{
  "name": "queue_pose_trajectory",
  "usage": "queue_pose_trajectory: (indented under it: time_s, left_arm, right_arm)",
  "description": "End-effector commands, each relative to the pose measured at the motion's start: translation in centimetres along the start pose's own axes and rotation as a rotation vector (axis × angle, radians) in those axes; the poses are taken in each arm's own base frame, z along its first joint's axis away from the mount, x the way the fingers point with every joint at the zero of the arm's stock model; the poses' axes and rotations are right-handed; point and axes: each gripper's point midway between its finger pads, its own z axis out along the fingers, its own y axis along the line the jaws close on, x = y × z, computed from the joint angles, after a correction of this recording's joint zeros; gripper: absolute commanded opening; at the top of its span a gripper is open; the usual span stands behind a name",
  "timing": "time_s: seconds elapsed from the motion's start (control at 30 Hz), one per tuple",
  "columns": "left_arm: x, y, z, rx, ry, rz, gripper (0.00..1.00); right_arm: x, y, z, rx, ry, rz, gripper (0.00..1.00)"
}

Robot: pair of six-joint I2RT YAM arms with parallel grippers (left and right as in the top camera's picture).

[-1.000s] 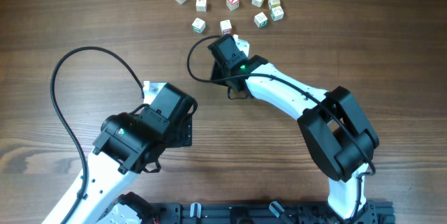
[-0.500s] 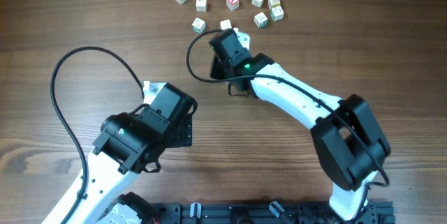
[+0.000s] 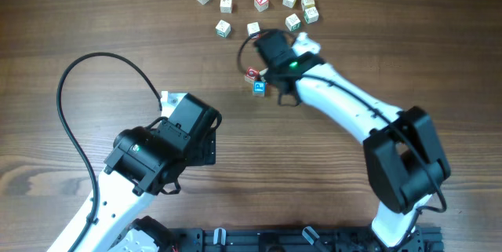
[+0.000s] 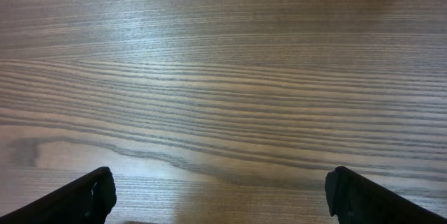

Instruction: Form a circle

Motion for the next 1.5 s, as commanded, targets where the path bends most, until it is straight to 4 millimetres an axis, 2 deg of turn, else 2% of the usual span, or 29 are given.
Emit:
queue_pose_trajectory:
  time_s: [0.0,0.13,0.3,0.47,0.57,1.13,1.2,1.27,1.33,1.4,1.47]
  left_arm:
    - [-0.1,0.4,0.0,-0.014,-0.011,-0.007,1.00]
    - [-0.1,0.4,0.0,-0.015,-0.011,-0.007,1.00]
    - [-0.1,0.4,0.0,-0.015,-0.011,-0.007,1.00]
    - [-0.1,0.4,0.0,-0.015,-0.011,-0.007,1.00]
    - [-0.1,0.4,0.0,-0.015,-0.011,-0.007,1.00]
    - [-0.1,0.4,0.0,-0.015,-0.011,-0.007,1.00]
    - [-0.1,0.4,0.0,-0.015,-0.011,-0.007,1.00]
    - [-0.1,0.4,0.0,-0.014,-0.010,-0.007,1.00]
    - [-0.1,0.4,0.0,-0.015,-0.011,-0.007,1.00]
    - [-0.1,0.4,0.0,-0.014,-0.010,-0.007,1.00]
    - [-0.1,0.4,0.0,-0.015,-0.011,-0.007,1.00]
  right_arm:
    - [-4.5,-3.4,0.7,0.028,-0.007,0.154,0.05]
    - [-6.6,-6.3,3.0,-0.028,0.055,0.149,0.05]
    - [-7.0,-6.9,5.2,-0.190,0.096,0.060,0.05]
    - [-6.9,-6.6,6.2,-0.242,0.066,-0.017,0.05]
    - [-6.7,-7.2,7.2,-0.229,0.082,-0.002,0.04]
    - [-6.2,-4.4,6.4,-0.378,0.120,-0.014,0.05]
    - [-6.5,-3.5,4.9,-0.428,0.129,-0.024,0.05]
    - [-7.5,-2.8,2.6,-0.467,0.088,-0.058,0.05]
    - [-9.7,-2.5,-1.2,-0.494,-0.015,-0.107,0.05]
    - [-11.6,-3.3,-6.1,-0.484,-0.119,-0.127,0.05]
    - [-12.6,-4.3,-9.6,-0.467,-0.196,-0.141,0.05]
